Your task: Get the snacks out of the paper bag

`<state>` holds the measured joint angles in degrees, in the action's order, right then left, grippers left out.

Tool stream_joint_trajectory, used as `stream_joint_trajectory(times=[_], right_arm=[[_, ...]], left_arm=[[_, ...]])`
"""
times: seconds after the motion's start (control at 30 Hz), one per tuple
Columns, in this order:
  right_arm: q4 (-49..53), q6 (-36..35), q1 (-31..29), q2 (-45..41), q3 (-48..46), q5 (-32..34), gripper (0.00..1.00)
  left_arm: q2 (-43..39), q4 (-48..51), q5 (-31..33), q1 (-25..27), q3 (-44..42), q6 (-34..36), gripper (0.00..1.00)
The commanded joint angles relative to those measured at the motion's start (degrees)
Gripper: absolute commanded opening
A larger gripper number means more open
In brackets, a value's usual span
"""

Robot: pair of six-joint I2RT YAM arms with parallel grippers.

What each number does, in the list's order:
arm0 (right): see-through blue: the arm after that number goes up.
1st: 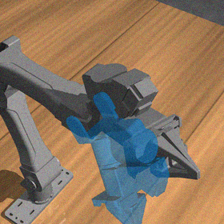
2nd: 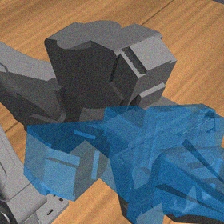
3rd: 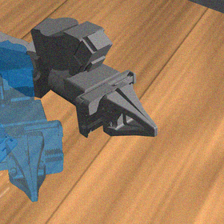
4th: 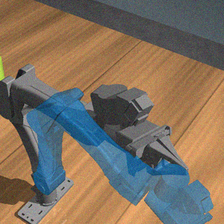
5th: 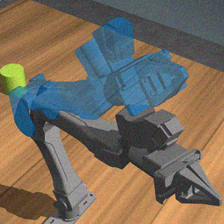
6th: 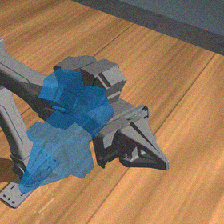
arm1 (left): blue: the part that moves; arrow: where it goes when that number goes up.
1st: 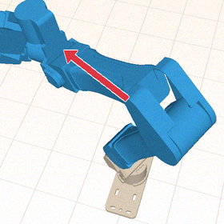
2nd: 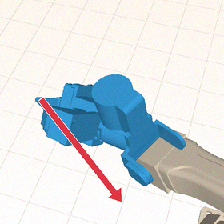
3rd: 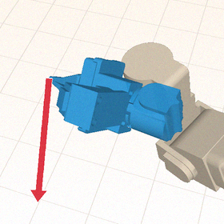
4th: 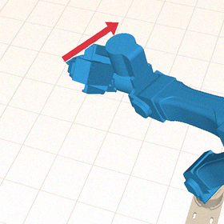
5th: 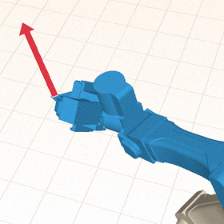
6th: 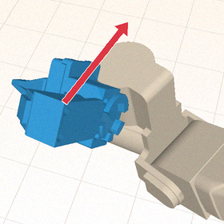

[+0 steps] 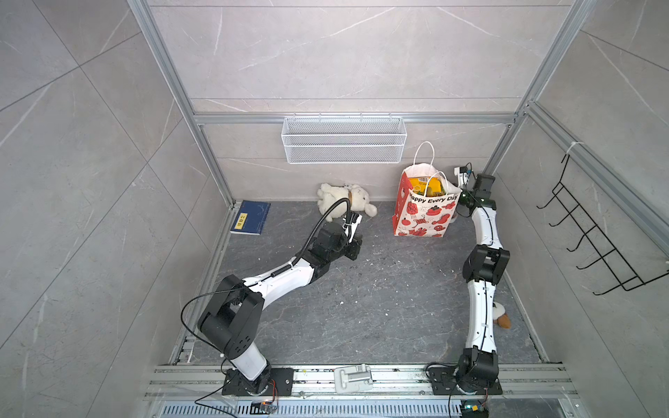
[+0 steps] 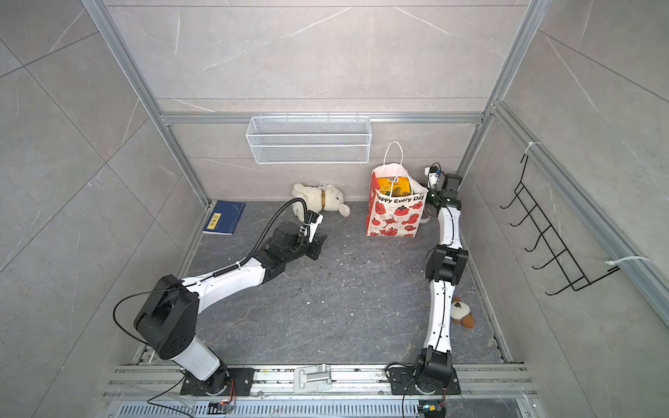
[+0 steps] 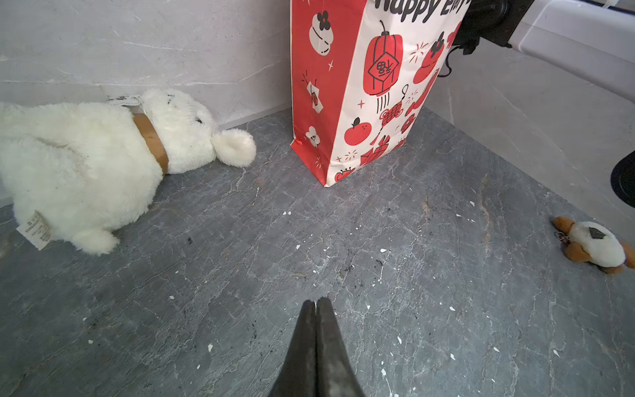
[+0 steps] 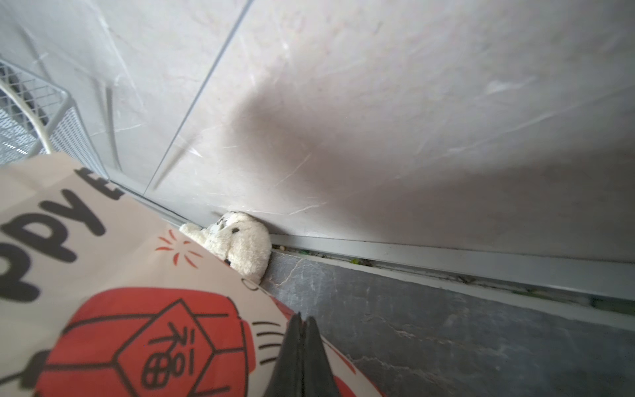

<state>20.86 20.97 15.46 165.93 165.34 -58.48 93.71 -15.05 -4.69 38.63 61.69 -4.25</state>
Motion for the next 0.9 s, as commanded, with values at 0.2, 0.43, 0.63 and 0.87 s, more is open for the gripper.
stream_joint_trajectory(times=[0.2, 0.43, 0.63, 0.87], right_arm=[[0.2, -3.6, -3.4, 0.2, -1.7, -7.1, 0.0], [2.5, -7.8, -4.6, -2.9, -6.6, -10.0, 0.0], [4.1, -12.4, -5.9, -7.3, -12.1, -10.3, 0.0], [3.9, -17.9, -7.4, -13.4, -22.0, -11.8, 0.0]], left_arm=[[-4.5, -2.7, 2.9, 0.3, -1.4, 2.8, 0.0], [-6.8, -4.8, 6.2, 0.2, -4.8, 3.8, 0.0], [-9.4, -6.0, 8.6, 0.2, -7.4, 4.8, 0.0], [-11.2, -6.3, 10.2, 0.3, -9.3, 5.8, 0.0]])
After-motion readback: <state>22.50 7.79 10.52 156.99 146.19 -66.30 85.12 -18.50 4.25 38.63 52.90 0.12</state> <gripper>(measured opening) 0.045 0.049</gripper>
